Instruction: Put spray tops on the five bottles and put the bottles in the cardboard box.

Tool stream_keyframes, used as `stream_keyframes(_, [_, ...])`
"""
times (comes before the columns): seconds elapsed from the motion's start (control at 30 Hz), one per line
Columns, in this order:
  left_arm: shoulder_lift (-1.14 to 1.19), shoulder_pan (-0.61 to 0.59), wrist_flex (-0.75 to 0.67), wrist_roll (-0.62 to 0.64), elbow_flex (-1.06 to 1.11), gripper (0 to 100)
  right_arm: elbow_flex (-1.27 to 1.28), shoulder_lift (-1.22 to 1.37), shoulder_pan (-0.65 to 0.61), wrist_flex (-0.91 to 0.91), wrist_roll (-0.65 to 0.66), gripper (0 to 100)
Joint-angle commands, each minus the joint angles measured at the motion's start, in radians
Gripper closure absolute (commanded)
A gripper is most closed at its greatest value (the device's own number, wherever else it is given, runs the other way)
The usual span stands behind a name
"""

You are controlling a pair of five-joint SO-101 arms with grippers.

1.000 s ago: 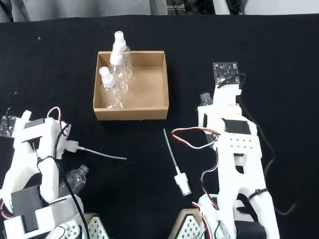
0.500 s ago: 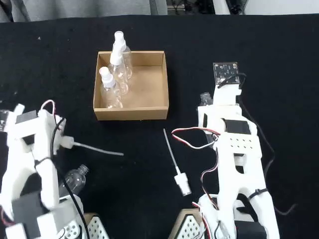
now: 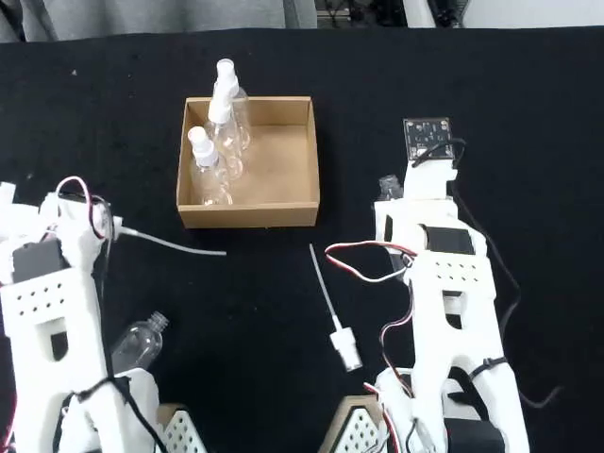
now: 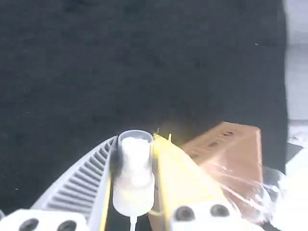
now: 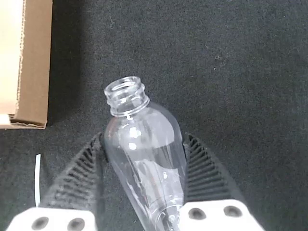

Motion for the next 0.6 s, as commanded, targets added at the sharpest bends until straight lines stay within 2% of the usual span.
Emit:
stream_keyframes(0.0, [-0.098, 0.047, 0.003, 0.011, -0.022, 97, -0.01, -0.056, 0.023, -0.018, -0.006, 94.2])
stream_keyframes(0.33, [-0.293, 0.048, -0.054, 0.044, -0.038, 97, -0.015, -0.056, 0.023, -0.006, -0.005, 94.2])
stream_keyframes(0.57, [-0.341, 0.053, -0.092, 0.052, -0.036, 97, -0.021, -0.116, 0.023, 0.057, -0.005, 94.2])
